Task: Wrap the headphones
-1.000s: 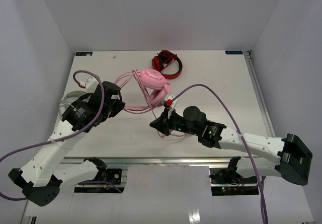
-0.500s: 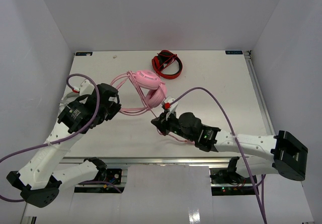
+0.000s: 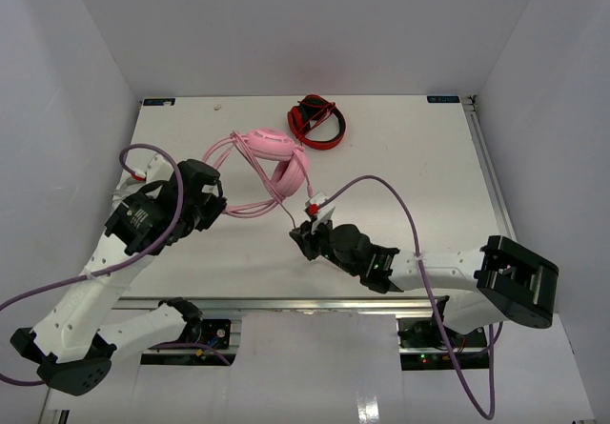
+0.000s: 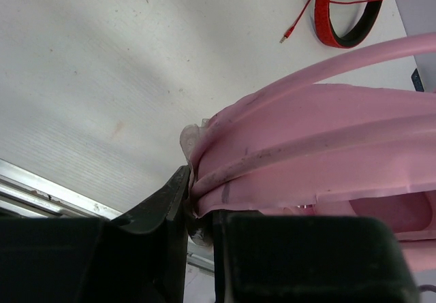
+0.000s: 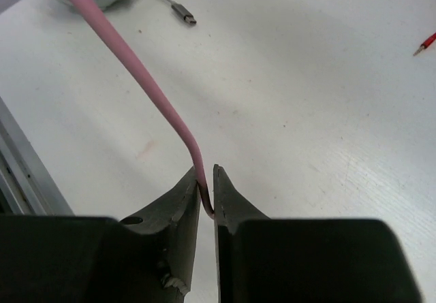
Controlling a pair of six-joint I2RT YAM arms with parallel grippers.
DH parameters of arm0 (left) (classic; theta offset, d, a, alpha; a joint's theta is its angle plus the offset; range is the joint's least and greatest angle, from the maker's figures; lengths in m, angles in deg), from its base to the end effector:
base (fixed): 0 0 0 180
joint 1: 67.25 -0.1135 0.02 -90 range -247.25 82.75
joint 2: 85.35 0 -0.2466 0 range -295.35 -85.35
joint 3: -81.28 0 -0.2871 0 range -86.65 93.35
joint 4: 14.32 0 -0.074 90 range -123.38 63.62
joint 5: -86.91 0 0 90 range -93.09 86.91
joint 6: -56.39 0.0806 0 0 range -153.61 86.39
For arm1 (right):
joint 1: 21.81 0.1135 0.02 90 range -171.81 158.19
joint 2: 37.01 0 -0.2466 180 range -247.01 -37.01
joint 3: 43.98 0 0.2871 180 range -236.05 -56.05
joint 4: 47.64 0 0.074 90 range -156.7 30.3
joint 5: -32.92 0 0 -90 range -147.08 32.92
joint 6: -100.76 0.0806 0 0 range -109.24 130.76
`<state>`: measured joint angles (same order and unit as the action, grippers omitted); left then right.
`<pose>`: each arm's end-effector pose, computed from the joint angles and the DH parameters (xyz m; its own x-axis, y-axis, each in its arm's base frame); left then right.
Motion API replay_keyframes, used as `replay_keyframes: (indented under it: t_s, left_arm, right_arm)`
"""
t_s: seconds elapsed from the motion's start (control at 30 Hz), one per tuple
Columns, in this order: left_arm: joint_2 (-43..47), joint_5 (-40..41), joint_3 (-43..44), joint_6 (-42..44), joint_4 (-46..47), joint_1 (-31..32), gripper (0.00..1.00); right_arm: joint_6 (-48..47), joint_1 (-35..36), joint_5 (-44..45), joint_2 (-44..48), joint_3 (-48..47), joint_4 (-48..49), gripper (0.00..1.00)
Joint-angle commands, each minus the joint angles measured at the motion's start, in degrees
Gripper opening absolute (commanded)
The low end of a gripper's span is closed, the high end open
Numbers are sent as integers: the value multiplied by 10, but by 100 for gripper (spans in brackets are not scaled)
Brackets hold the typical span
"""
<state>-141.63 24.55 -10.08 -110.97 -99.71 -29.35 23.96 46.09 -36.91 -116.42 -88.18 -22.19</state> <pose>0.1911 -0.1014 0.3561 -0.4541 -0.7419 -0.4933 -0.5443 0.6694 -0.5057 0.1600 0.3201 0.1650 -0.2315 -0.0004 -0.9728 -0.7077 0.6862 0.1681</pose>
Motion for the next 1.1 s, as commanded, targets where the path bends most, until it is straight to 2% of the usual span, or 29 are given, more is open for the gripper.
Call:
replay_keyframes:
  t_s: [0.0,0.2,0.3,0.47,0.7,1.07]
  left_arm:
    - [26,-17,24,-38,73,-2,0]
    - [35,-39,19,-41,83,-3,0]
    - [39,-46,17,-40,84,-2,0]
    - [44,-49,14,-39,86,-2,0]
    - [47,-54,12,-37,86,-2,0]
    - [54,-30,-13,-41,80,-2,0]
  right_arm:
    - [-5,3,25,-17,20,73,20]
    - [-19,3,28,-46,31,110,25]
    - [-26,3,29,-68,42,133,35]
    - [-40,3,30,-102,48,167,45]
    - [-48,4,66,-137,52,200,49]
    - [-70,5,139,-113,61,205,48]
